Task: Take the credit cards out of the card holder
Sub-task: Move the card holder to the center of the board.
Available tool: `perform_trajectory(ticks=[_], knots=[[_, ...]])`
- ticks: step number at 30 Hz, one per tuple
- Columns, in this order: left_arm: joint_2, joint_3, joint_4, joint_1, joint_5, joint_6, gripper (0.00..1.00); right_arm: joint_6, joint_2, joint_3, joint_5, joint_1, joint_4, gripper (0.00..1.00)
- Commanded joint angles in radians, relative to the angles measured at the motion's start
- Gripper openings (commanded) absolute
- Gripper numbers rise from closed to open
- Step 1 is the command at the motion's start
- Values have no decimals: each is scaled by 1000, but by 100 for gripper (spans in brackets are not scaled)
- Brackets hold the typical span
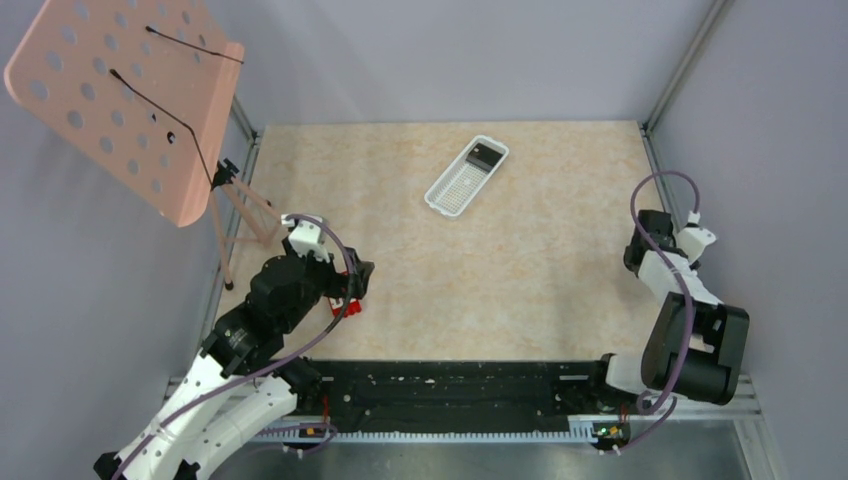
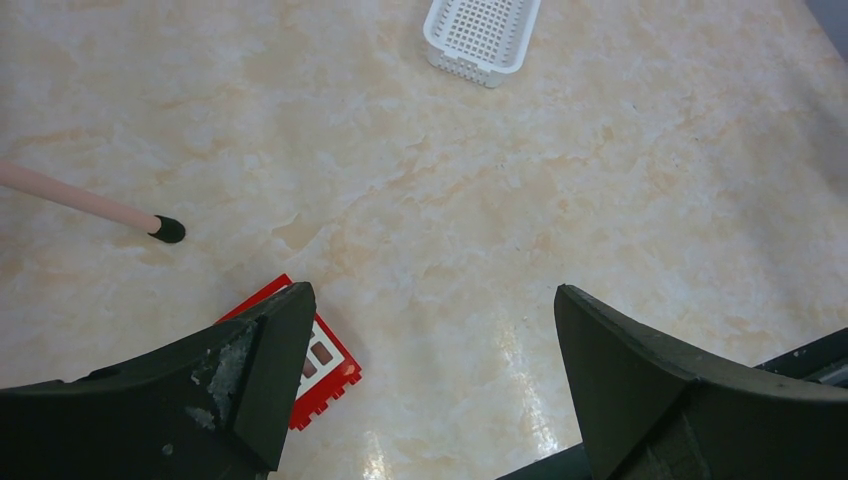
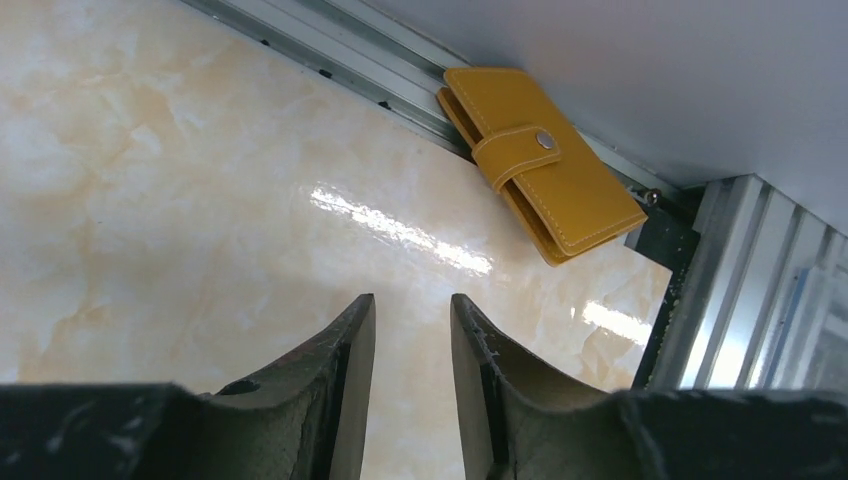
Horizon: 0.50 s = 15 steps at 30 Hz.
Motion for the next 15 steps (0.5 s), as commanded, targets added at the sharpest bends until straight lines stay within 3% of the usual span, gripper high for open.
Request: perform_trajectory(ticks=[1,5,15], knots=[[-10,-13,40,2,20,-2,95,-105,59,64,89,4,34,35],[-7,-16,44,1,61,-11,94,-217,32,17,44,4,164,37],[-30,-13,53,2,157,-8,93,-474,78,186,-84,5,84,37]])
